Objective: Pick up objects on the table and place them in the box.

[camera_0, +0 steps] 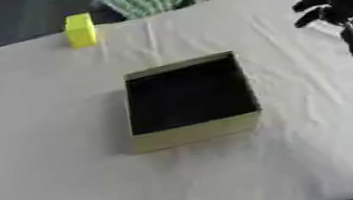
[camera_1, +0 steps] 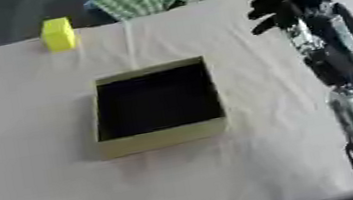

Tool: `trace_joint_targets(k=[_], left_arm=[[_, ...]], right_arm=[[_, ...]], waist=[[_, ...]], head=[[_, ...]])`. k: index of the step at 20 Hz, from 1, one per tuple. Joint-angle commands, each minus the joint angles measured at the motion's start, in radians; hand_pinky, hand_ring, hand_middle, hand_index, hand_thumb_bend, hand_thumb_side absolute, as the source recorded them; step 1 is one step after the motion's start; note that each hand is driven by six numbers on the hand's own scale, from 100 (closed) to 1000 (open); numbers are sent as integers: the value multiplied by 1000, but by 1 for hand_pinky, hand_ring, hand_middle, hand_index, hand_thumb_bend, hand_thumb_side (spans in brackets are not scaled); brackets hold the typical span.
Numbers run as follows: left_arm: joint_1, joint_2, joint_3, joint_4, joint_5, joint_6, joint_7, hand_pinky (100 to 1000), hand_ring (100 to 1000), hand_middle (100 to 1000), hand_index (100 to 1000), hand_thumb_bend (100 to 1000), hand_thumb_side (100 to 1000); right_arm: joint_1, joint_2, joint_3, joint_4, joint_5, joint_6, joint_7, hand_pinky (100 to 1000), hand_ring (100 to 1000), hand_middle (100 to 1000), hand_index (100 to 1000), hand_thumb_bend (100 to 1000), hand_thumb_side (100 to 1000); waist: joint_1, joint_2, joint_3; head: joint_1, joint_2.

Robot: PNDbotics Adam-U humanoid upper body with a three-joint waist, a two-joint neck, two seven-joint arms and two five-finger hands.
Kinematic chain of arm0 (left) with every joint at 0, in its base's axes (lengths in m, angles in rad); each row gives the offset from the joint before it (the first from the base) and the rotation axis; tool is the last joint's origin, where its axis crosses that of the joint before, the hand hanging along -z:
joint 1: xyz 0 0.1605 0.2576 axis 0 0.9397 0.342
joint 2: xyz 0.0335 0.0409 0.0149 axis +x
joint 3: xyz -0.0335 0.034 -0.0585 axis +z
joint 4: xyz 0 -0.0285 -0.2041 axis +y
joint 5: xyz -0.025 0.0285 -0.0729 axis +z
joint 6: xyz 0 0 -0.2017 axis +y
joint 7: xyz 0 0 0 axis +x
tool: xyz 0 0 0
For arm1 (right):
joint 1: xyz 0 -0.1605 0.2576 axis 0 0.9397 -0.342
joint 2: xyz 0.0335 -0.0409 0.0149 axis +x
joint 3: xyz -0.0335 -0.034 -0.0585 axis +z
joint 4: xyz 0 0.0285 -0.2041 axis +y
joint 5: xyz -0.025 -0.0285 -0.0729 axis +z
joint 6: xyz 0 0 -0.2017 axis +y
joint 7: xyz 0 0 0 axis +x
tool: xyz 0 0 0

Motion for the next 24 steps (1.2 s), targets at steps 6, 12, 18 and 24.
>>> trace_joint_targets(k=[6, 12, 18, 24], left_arm=[[-15, 18, 13, -22, 2, -2, 7, 854, 606, 665, 765, 342, 712], [-21, 28, 20, -26, 3, -5, 15, 852, 611, 670, 766, 349, 700], [-118, 136, 56, -70, 4, -34, 65, 829, 625, 676, 774, 399, 607], [-334, 328, 118, -88, 44, -81, 179, 793, 656, 687, 790, 498, 498]], right_arm=[[-10, -12, -2, -8, 0, -1, -1, 597, 703, 678, 895, 100, 658], [-8, -12, -2, -7, 0, -1, -1, 597, 703, 678, 895, 100, 658], [1, -15, -2, -3, 1, 0, -2, 597, 704, 678, 895, 100, 657], [8, -17, 4, 2, -3, 1, 3, 598, 704, 679, 895, 100, 655]], waist=[[-2, -19, 1], [-2, -23, 2], [3, -38, 5], [11, -62, -11]], head=[[4, -12], [7, -12], [9, -4], [16, 1]])
